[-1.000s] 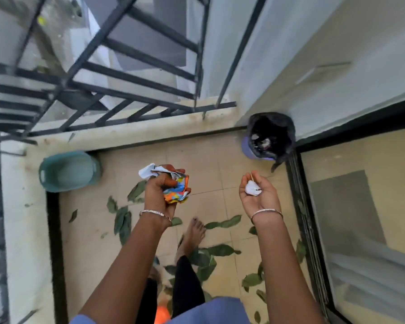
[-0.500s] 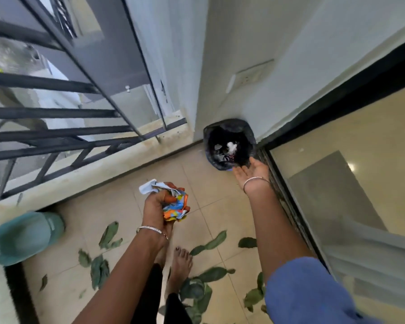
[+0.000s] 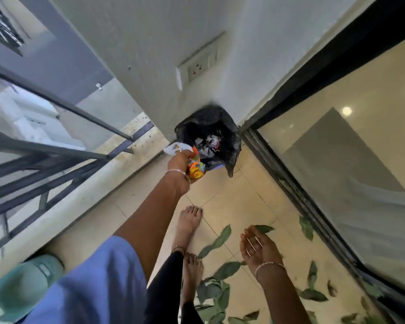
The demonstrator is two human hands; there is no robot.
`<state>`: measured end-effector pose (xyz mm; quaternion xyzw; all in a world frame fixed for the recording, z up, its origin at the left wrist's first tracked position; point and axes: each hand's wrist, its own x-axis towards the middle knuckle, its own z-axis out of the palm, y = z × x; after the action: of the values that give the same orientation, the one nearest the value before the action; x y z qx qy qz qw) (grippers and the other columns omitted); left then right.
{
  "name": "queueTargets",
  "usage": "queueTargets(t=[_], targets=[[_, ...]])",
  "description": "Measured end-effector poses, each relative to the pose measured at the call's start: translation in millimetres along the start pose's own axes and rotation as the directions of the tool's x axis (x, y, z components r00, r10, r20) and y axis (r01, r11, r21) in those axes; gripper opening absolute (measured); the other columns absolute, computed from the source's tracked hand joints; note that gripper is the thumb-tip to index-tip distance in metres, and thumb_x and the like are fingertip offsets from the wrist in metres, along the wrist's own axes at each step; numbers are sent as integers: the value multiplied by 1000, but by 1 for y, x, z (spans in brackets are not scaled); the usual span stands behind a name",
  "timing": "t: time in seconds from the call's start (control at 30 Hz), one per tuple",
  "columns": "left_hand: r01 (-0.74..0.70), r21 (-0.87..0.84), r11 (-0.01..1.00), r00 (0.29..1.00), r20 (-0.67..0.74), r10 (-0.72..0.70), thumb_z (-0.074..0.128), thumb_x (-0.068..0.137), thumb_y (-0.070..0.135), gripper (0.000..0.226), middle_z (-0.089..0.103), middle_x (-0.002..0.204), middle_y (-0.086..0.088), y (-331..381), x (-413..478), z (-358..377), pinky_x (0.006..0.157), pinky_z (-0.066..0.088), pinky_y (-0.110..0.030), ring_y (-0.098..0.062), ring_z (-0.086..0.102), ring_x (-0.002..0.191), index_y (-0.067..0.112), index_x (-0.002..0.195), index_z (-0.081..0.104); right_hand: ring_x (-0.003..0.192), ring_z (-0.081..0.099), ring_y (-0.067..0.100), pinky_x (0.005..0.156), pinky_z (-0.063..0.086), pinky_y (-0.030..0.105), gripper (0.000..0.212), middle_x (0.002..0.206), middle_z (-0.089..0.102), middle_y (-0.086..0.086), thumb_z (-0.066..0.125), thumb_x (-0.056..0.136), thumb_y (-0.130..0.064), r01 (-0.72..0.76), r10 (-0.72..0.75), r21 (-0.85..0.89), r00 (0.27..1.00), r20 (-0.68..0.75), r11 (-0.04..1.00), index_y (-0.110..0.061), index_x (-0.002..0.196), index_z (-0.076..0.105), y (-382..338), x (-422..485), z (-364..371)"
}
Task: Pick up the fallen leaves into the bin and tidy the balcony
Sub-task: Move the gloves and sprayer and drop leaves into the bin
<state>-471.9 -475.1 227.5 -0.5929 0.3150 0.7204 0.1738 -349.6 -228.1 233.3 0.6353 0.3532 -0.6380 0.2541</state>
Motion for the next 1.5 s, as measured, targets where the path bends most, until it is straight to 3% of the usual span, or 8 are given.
queueTargets(t=[0.07,0.13,0.2,0.4,0.7,1.0,1.3,1.5], targets=[[-28,72,997,997,74,23,57,96,29,29,45,47,-4,9,18,14,41,39,-20,-18,42,39,13,73,48,91,62,24,70,55,32,28,102,66,11,61,94,-13,-16,17,42,1000,-15,999,-5,121,61,2,7,3],[-66,135,989,993,111,51,61,94,40,27,63,59,-7,17,23,23,40,48,-22,-17,57,40,13,90,58,91,61,23,74,51,33,19,107,64,12,60,94,-12,-34,36,71,999,-19,997,-5,112,63,5,10,13],[-71,160,985,993,108,54,63,91,47,38,73,94,-10,18,26,31,48,57,-30,-20,71,65,17,115,63,91,61,23,72,50,32,14,109,63,12,56,97,-13,-47,48,98,999,-13,994,-7,105,64,8,12,24],[-88,259,962,995,-28,99,65,89,48,49,59,127,-2,-11,28,18,89,54,-39,-22,56,114,20,128,55,96,63,25,71,51,34,24,108,65,12,56,97,-15,-52,45,132,998,53,990,-6,119,60,14,11,55],[3,385,923,995,-92,35,53,98,25,28,62,117,-15,-96,0,-17,84,57,-41,-32,63,107,9,120,61,87,62,24,69,49,33,17,102,64,11,56,97,-13,17,-18,271,1000,-1,962,-6,112,60,21,10,20],[-63,501,863,997,67,34,47,97,9,23,66,94,-12,-144,-32,-27,84,56,-40,-26,65,84,4,110,66,84,63,23,68,49,32,11,95,66,8,55,97,-13,152,-135,373,988,-73,915,-10,103,63,54,17,-64],[-128,554,823,987,151,51,44,96,7,25,66,86,-7,-163,-14,-42,69,53,-32,-21,65,74,7,106,67,67,58,24,63,47,28,18,79,61,12,55,92,7,308,-294,130,948,-120,942,-9,89,62,81,47,-79],[-139,609,781,985,165,47,45,97,10,25,67,89,-8,-162,61,-27,81,54,-39,-23,66,78,10,101,69,61,58,18,61,48,30,15,73,64,10,64,87,4,455,-474,-153,872,-121,877,-11,85,68,74,135,-57]])
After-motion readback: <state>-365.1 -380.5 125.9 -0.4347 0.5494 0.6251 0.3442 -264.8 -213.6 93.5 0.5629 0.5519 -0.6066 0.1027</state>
